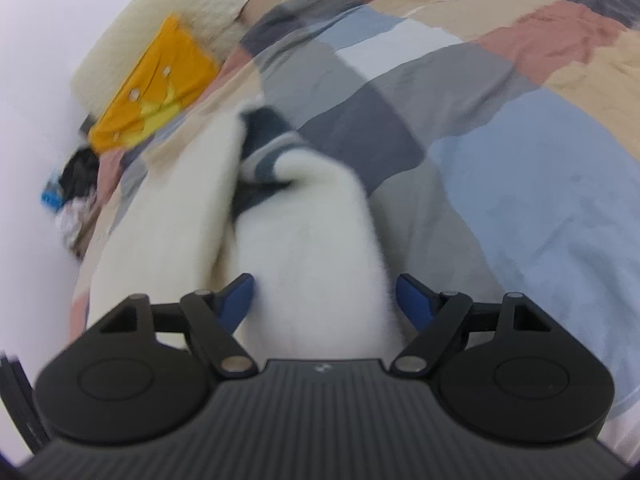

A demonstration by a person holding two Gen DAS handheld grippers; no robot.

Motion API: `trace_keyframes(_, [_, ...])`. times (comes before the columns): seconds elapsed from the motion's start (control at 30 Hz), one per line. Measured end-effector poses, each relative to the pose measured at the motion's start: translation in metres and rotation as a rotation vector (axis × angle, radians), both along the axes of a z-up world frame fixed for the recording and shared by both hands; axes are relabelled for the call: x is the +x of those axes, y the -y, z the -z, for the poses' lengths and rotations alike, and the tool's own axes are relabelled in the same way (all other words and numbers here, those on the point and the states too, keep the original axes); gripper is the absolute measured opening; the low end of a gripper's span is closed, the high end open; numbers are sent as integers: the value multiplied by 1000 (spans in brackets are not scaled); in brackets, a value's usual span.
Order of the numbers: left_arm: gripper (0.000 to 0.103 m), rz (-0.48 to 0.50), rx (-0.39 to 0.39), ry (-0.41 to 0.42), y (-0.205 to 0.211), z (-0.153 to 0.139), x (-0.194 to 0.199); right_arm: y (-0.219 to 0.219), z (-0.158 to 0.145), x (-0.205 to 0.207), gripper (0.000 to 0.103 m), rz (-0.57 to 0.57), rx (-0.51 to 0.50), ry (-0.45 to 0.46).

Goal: Fold large clothes

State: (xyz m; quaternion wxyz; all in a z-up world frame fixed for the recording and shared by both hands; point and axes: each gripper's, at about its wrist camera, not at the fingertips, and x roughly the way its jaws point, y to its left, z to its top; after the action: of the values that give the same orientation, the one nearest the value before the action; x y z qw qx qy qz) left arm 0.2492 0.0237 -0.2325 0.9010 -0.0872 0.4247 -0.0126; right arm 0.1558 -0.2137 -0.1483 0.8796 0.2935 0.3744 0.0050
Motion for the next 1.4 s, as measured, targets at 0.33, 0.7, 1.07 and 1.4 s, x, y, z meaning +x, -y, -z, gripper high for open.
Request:
trace_keyframes(0.33, [81, -12, -4, 16, 10, 0, -11, 20, 0, -4, 72, 117, 75, -5])
trace_keyframes(0.7, [81, -23, -51, 27, 3, -4, -14, 10, 12, 35, 11, -38, 199, -167])
trace_keyframes(1.07, [81, 2, -148, 67, 0, -21, -19, 84, -140, 107, 10, 2, -55, 116])
trace_keyframes(1.4, [81, 103, -256, 109, 17, -43, -29, 156, -212, 202, 9, 183, -156, 197])
